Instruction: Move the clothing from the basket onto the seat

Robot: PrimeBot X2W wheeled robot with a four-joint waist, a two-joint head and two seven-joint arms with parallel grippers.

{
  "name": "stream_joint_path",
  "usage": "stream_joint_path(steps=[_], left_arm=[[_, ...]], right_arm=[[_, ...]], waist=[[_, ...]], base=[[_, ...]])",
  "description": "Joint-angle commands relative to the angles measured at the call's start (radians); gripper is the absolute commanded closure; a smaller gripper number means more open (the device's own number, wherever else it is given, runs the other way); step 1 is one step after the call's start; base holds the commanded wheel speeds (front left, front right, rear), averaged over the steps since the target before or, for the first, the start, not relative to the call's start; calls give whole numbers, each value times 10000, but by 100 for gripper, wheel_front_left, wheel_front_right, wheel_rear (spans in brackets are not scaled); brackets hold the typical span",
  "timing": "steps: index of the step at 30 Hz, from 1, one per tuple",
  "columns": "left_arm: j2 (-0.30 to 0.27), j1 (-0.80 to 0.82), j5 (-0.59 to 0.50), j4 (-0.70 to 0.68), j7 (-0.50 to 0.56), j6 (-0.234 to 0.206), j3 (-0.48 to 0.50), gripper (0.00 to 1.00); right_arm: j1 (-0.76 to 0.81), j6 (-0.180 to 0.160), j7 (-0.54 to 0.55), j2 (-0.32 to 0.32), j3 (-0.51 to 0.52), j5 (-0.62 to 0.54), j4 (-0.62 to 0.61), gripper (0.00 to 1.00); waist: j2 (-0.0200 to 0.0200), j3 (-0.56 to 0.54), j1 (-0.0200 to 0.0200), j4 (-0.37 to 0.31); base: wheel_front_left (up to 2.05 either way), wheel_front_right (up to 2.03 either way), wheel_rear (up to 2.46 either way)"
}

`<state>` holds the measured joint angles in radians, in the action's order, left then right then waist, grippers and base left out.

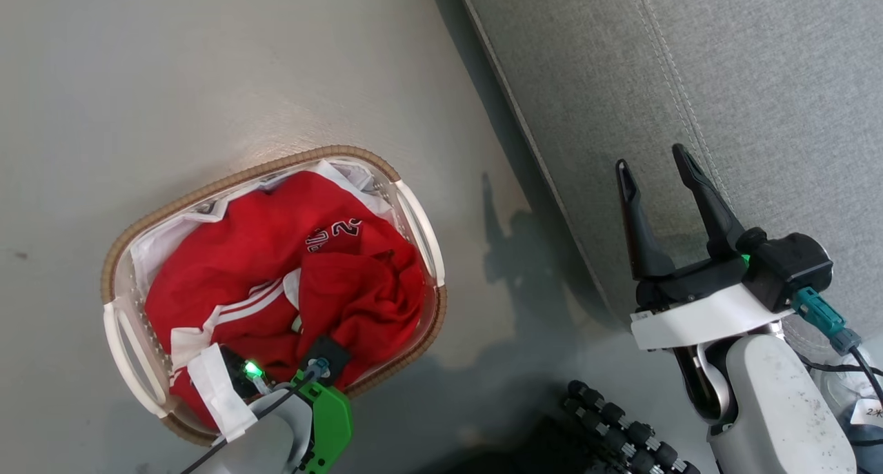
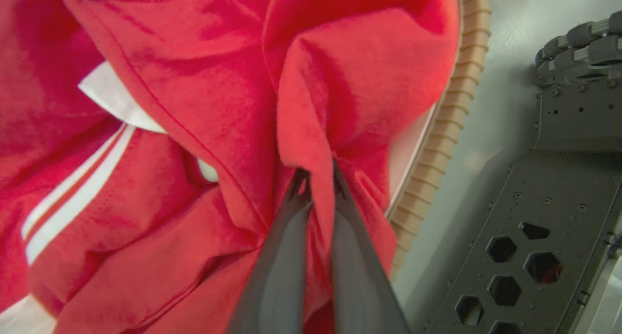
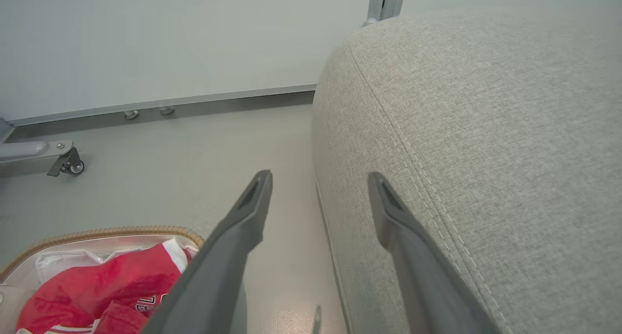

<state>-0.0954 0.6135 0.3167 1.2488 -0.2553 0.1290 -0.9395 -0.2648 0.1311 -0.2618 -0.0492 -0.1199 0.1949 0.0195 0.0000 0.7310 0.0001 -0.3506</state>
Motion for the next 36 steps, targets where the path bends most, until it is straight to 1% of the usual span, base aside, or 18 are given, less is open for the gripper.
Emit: stream_joint_path(steps=[1, 6, 8, 15, 20, 25, 29, 36], left_arm=[[18, 168, 54, -10, -35, 22, -55, 100], [221, 36, -9, -248, -100, 17, -209, 100], [310, -35, -8, -452, -118, -95, -236, 100], [398, -518, -28, -1783, -103, -235, -269, 100], [413, -886, 65, -2746, -105, -289, -18, 100], [190, -1138, 26, -3688, -94, -332, 411, 100], [-72, -1006, -288, -4300, -94, -303, 538, 100], [-427, -210, -733, -4941, -95, -145, 412, 100]], right_arm=[[48, -6, -49, -26, 48, -91, 55, 0], [257, -6, -49, -26, 194, -406, 182, 0], [351, -6, -49, -26, 269, -520, 225, 0], [697, -6, -49, -30, 726, -1029, 423, 0], [1078, -6, -49, -32, 1024, -1308, 603, 0], [1572, -7, -49, -32, 1290, -1576, 752, 0], [1949, -7, -49, -32, 1403, -1745, 859, 0], [2487, -7, -49, -30, 1499, -1955, 992, 0]], waist=[[0, -248, -1, 194], [0, -900, -1, 576], [0, -1204, -1, 729], [0, -2605, -1, 1388], [0, -3646, -1, 1879], [0, -4740, -1, 2357], [0, -5522, -1, 2655], [0, -6653, -1, 2946]], base=[[0, 0, 0], [0, 0, 0], [0, 0, 0], [0, 0, 0], [0, 0, 0], [0, 0, 0], [0, 0, 0], [0, 0, 0]])
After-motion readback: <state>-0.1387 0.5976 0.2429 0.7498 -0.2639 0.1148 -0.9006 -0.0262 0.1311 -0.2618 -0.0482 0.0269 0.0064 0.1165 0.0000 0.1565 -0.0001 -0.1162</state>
